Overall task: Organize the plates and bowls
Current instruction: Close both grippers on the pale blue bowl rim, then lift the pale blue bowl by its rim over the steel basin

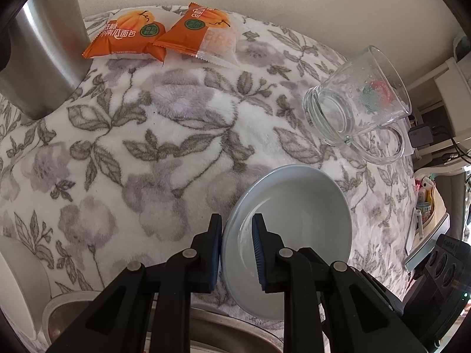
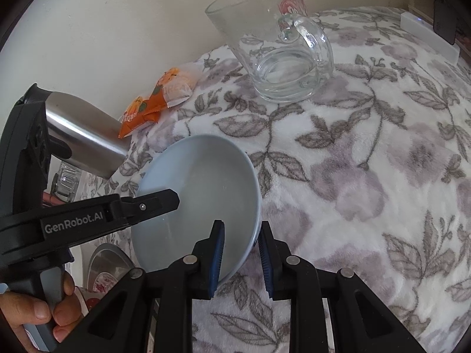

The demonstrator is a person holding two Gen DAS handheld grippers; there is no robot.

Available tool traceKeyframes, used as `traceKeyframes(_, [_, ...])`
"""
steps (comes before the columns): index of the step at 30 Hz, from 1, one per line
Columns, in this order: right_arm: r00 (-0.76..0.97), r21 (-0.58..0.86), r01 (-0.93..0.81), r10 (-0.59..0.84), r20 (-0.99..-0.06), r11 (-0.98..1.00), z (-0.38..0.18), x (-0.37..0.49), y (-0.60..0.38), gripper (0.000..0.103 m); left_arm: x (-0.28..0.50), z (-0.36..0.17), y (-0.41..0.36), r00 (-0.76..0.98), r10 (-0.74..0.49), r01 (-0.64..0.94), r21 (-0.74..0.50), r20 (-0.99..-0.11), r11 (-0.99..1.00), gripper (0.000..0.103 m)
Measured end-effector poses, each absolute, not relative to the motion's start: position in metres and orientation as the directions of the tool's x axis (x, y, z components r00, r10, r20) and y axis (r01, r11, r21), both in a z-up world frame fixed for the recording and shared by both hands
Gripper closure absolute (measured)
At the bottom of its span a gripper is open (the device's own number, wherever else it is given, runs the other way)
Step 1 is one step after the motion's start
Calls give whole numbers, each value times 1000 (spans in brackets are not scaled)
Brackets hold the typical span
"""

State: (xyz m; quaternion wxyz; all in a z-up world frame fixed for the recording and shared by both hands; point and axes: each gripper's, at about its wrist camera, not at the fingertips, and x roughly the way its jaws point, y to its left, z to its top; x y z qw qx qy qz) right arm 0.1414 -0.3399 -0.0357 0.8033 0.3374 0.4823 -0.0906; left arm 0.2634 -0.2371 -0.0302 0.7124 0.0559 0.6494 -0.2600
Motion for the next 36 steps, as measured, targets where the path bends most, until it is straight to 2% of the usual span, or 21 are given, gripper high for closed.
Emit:
traceKeyframes(9, [564,440,447,136,-815,779,8,128,-338,78,247,9,-230,72,-363,479,-287,-929,830,82])
traceKeyframes(21, [631,431,355,128,-765,830,74,90,-294,78,201,73,-177,194,-460,459,-334,-866,823,82])
traceKeyframes(30, [646,461,283,188,-740,841,85,70,-241,78,164,103,-111,327,-515,397,-380,-792,836,82])
traceKeyframes(36, [637,446,246,203,-744,861,79,63,-206,78,140,102,-71,406,-489,332,-374,-772,866,81])
